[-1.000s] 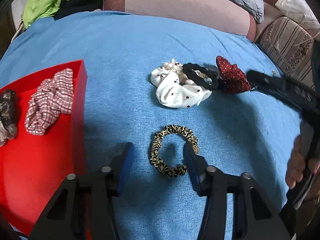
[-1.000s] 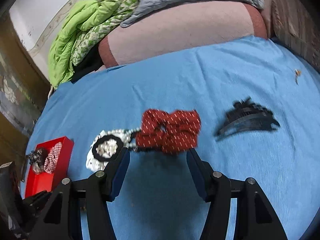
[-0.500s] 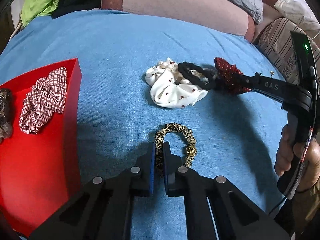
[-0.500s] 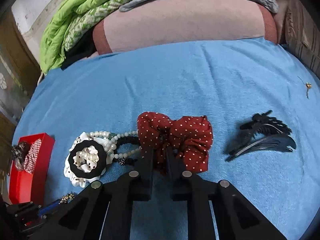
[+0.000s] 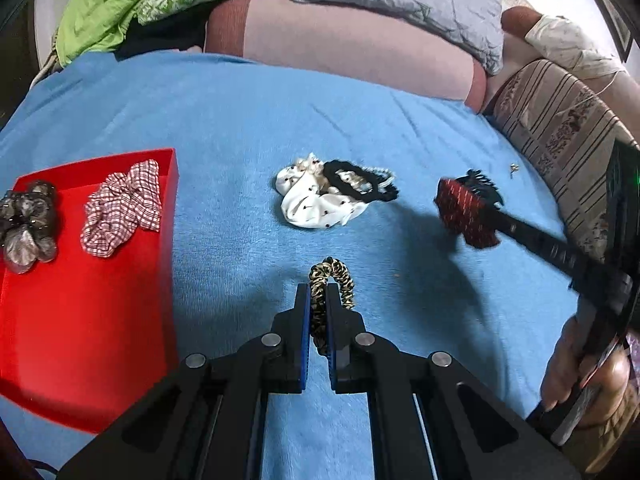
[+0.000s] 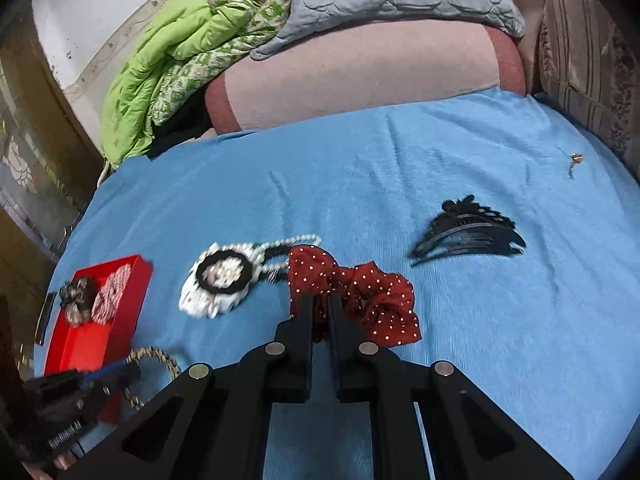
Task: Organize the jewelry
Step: 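Carry hair tie and polka-dot scrunchie into the red tray and open both tools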
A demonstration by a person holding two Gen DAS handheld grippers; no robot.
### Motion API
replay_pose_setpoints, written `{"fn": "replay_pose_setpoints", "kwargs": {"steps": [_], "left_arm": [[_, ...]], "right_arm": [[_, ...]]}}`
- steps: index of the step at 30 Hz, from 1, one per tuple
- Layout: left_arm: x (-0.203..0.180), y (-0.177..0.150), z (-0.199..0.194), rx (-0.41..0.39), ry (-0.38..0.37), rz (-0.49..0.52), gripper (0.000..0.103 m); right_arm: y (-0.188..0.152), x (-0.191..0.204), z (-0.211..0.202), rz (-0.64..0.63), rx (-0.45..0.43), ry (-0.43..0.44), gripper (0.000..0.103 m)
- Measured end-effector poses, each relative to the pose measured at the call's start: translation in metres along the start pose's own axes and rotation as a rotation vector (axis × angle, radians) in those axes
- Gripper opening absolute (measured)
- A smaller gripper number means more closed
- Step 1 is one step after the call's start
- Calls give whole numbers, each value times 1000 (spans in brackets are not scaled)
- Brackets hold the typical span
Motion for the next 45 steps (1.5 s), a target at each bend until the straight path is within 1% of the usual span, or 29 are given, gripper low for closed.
{"fn": "replay_pose_setpoints", "kwargs": {"steps": [8, 14, 22, 27, 35, 39, 45], "left_arm": [[-9, -10, -35, -56, -10, 9, 6], [-6, -19, -60, -92, -11, -13, 7], [7, -31, -90, -146, 25, -30, 7], [19, -32, -102, -168, 43, -46, 7], [62, -32, -114, -194, 79, -126, 7], [95, -31, -124, -214, 110, -185, 7], [151, -32, -133, -237, 166, -278, 7]], "right_arm": [[-31, 16, -31, -22, 2, -2, 8], [-49, 27, -49, -24, 5, 6, 8], [-64, 58, -69, -68, -4, 45, 8], [-69, 83, -76, -119, -5, 75, 8], [-71, 123, -78, -185, 15, 132, 8], [-65, 144, -74, -201, 33, 170, 8], [-57, 189, -66, -254, 50, 233, 8]]}}
Point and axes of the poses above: each gripper's, at about its wrist camera, not at the fingertips, and z roughly the way its jaws point, x to its left, y to its top, the point moved 7 cm from there along z, roughly the way its jaws point, and after that the axes turned 4 degrees about -z, right-handed, at the moved point
